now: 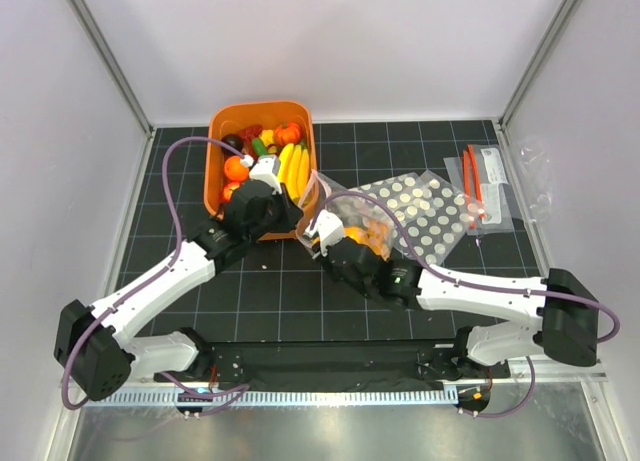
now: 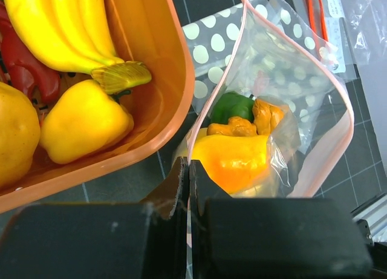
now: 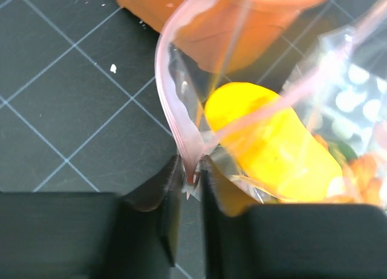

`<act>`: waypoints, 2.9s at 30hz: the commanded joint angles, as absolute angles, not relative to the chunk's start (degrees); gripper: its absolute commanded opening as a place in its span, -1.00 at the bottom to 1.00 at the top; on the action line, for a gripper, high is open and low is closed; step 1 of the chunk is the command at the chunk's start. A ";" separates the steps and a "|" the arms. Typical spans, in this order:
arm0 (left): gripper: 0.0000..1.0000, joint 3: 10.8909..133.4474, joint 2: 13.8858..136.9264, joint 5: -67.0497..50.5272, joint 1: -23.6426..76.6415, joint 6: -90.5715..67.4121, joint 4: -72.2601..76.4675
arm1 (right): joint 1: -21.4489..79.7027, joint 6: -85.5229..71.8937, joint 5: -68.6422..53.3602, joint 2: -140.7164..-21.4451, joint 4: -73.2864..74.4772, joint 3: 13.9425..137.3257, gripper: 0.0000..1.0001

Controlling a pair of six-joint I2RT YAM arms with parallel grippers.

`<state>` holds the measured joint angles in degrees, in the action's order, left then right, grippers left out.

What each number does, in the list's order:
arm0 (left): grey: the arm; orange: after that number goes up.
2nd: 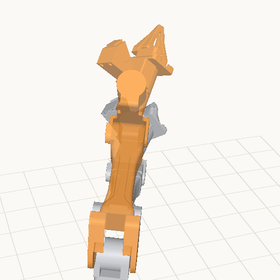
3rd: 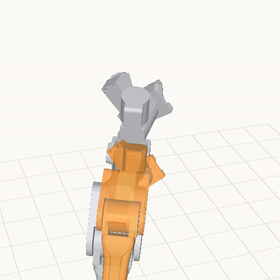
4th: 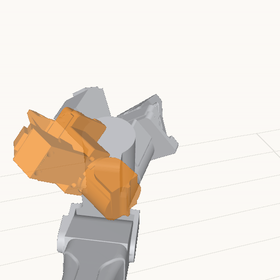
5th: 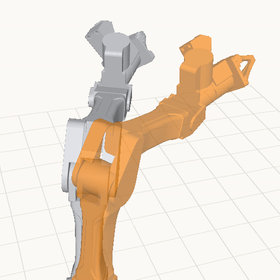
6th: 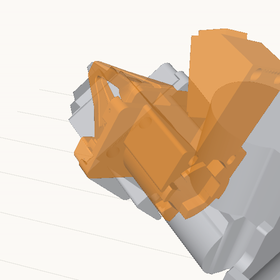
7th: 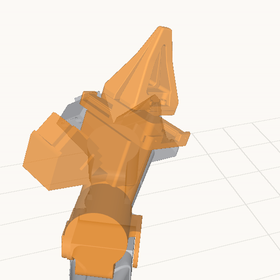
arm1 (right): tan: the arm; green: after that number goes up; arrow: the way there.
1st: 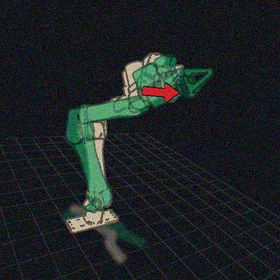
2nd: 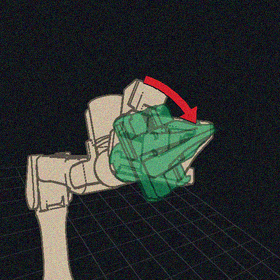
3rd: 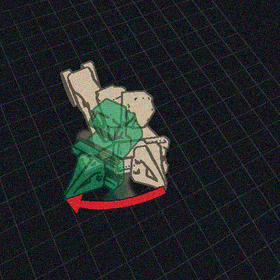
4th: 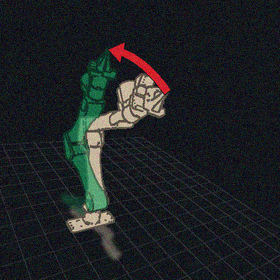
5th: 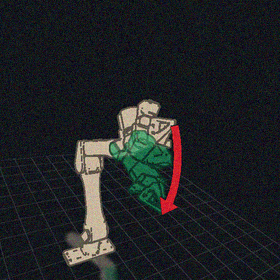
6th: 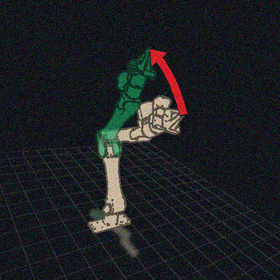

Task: Place the food in the zip-top bag and seal the zipper
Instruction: Adjust the zipper food storage bag at the center of the board.

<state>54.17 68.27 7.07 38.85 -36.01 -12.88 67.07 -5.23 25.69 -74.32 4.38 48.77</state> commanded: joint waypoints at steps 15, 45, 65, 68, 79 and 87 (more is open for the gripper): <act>0.46 51.33 57.84 4.31 42.18 -31.64 -6.51 | 67.41 -19.51 21.35 -64.24 39.61 73.64 -0.98; 0.65 40.35 42.98 -14.75 44.74 -13.36 11.68 | 67.32 -16.53 13.54 -70.75 57.39 86.66 -0.95; 0.28 45.70 51.85 -31.55 49.57 -6.33 6.06 | 67.32 -12.66 12.74 -65.92 61.26 85.87 -0.94; 0.09 46.49 53.26 -31.46 49.66 -6.06 5.01 | 67.32 -12.39 12.57 -65.48 61.61 86.66 -0.93; -0.99 46.50 54.58 -23.21 49.92 -9.49 6.67 | 67.32 -10.99 12.92 -58.03 46.71 75.97 0.46; -0.99 42.37 49.84 -15.29 49.92 -12.22 11.16 | 67.24 -10.46 18.01 -43.34 28.40 58.39 0.71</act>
